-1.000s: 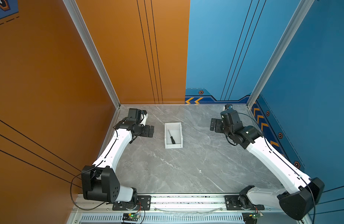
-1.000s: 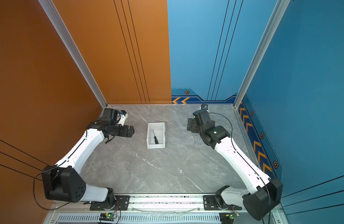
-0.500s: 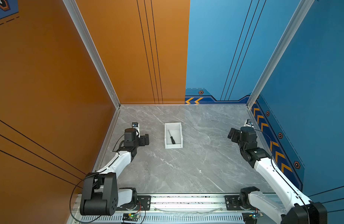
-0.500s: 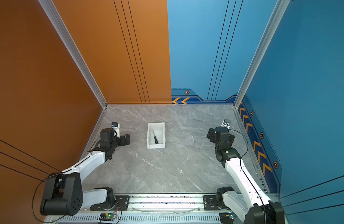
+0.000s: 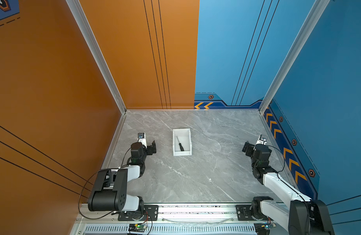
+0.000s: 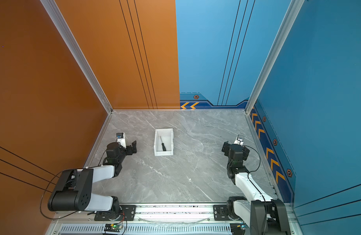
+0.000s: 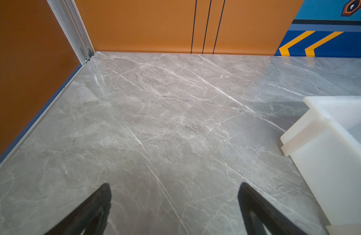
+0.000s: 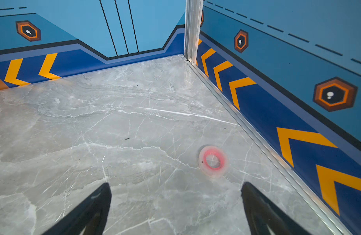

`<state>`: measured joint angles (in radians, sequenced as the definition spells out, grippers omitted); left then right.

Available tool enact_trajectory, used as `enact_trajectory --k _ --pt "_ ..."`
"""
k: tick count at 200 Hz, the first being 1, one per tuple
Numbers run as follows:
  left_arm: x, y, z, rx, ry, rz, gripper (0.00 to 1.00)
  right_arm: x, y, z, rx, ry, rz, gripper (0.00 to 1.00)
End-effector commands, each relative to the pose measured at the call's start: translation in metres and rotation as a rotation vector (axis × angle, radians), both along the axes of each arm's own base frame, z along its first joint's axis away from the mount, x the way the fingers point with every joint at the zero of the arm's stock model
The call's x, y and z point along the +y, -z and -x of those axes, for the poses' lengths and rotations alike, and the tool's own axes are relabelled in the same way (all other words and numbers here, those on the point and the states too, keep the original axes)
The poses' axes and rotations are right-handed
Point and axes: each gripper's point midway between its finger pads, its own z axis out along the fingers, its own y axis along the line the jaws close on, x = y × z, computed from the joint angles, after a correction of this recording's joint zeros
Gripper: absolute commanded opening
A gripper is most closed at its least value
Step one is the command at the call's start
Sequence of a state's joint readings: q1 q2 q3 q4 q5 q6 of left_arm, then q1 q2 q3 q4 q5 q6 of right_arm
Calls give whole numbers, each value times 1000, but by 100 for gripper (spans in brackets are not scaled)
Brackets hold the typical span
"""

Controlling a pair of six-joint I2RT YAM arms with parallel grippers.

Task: Put the screwdriver in the bin
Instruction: Reset both arms

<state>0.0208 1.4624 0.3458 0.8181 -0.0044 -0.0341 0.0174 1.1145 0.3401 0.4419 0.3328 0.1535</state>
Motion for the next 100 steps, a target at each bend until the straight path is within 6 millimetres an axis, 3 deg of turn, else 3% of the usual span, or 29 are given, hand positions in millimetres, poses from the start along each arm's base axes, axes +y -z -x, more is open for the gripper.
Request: enact_trajectory --k 1,65,100 --pt "4 -9 -5 -100 3 4 98 3 1 -15 -48 -39 20 100" --pt "-11 -9 1 -147 102 1 98 13 14 -41 -106 -134 -62 100" --pt "-20 -11 5 -171 151 -9 98 33 29 -48 -141 -237 -39 100"
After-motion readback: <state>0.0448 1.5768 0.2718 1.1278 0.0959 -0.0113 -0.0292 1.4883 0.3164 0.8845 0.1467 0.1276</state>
